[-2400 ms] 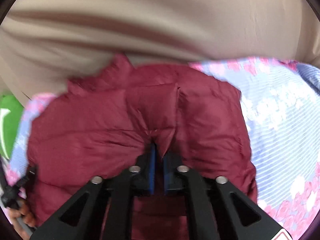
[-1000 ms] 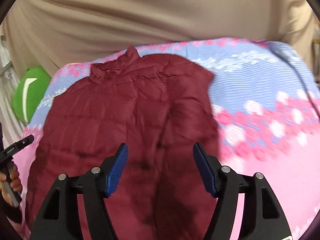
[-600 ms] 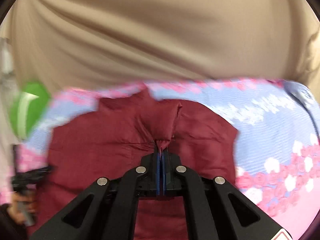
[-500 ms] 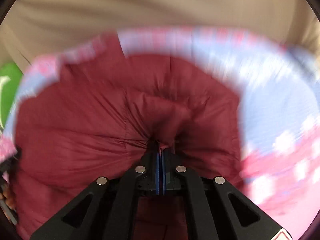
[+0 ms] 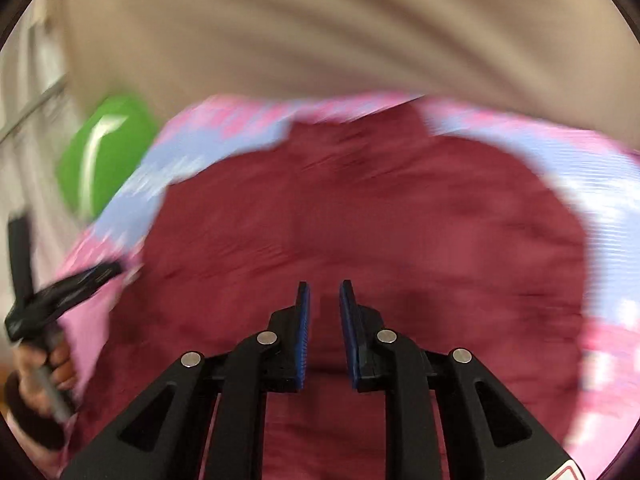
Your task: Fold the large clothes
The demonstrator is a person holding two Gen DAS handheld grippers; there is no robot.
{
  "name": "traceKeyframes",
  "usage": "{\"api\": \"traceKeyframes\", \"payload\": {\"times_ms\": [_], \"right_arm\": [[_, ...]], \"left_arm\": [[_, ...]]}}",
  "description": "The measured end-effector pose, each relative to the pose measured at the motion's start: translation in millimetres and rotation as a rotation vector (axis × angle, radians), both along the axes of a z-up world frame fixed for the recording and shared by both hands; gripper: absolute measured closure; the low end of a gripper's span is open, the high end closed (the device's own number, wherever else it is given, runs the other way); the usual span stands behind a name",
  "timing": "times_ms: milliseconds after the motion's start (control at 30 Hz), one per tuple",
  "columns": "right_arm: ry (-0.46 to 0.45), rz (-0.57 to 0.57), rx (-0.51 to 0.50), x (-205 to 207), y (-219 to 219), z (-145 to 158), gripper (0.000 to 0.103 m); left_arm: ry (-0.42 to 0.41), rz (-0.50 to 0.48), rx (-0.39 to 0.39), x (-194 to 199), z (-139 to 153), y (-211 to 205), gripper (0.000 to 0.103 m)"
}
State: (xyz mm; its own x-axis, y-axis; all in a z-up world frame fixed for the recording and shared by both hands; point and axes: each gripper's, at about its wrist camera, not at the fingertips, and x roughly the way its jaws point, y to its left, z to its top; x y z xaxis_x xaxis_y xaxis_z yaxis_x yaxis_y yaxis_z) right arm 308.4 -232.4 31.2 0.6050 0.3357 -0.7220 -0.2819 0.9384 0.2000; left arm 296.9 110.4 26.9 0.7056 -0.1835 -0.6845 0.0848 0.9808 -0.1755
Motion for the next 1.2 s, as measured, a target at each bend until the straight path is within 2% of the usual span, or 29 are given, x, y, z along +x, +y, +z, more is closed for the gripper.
{"api": "traceKeyframes", "payload": {"times_ms": [67,133,167,233,333,400,467,500,567,633,700,800,900,967,1033,1100,1200], "right_arm": [[0.031,0.069,-0.054,8,28,-21,0.098],[0.033,0.065,-0.109,11,29,-33,0.099],[0.036,0.036,-0.113,20,12,-38,0.1],[0.041,-0.053,-0.086,28,-29,-40,0.103],[0.037,-0.313,-0.079,28,-128,-38,0.103],[0.062,-0.397,-0.051,27,-169,-36,0.103],[0.041,-0.47,-0.1,21,-186,-27,0.102],[0.014,-0.468,-0.109,14,-184,-20,0.097],[-0.044,-0.413,-0.094,12,-166,2,0.096],[-0.068,-0.322,-0.072,22,-137,19,0.096],[-0.072,-0.226,-0.068,42,-96,29,0.097],[-0.047,-0.124,-0.082,82,-37,28,0.098],[0.011,-0.033,-0.047,125,19,10,0.099],[0.033,0.008,-0.054,143,49,-3,0.099],[0.047,0.026,-0.072,150,62,-13,0.101],[0.068,0.03,-0.077,176,74,-25,0.103],[0.063,-0.054,-0.059,200,57,-27,0.103]], "left_arm": [[0.031,-0.026,0.012,13,-11,-17,0.062],[0.085,-0.015,0.028,30,-30,-23,0.062],[0.11,-0.001,0.028,36,-40,-19,0.061],[0.092,-0.011,-0.003,37,-47,-10,0.064],[0.08,-0.018,0.025,32,-47,-10,0.065],[0.075,-0.009,0.06,30,-45,-15,0.065],[0.069,0.006,0.083,26,-38,-20,0.066],[0.039,-0.01,0.071,22,-25,-25,0.066],[-0.012,-0.026,0.053,20,-4,-34,0.062],[-0.062,-0.056,0.035,27,17,-52,0.055],[-0.082,-0.073,0.053,40,25,-70,0.054],[-0.07,-0.062,0.066,71,17,-88,0.054],[-0.006,-0.045,0.054,95,-9,-93,0.053],[-0.006,-0.04,0.064,101,-23,-92,0.052],[-0.028,-0.043,0.09,101,-28,-94,0.052],[-0.055,-0.052,0.118,97,-34,-96,0.052],[-0.069,-0.054,0.139,97,-38,-100,0.052]]}}
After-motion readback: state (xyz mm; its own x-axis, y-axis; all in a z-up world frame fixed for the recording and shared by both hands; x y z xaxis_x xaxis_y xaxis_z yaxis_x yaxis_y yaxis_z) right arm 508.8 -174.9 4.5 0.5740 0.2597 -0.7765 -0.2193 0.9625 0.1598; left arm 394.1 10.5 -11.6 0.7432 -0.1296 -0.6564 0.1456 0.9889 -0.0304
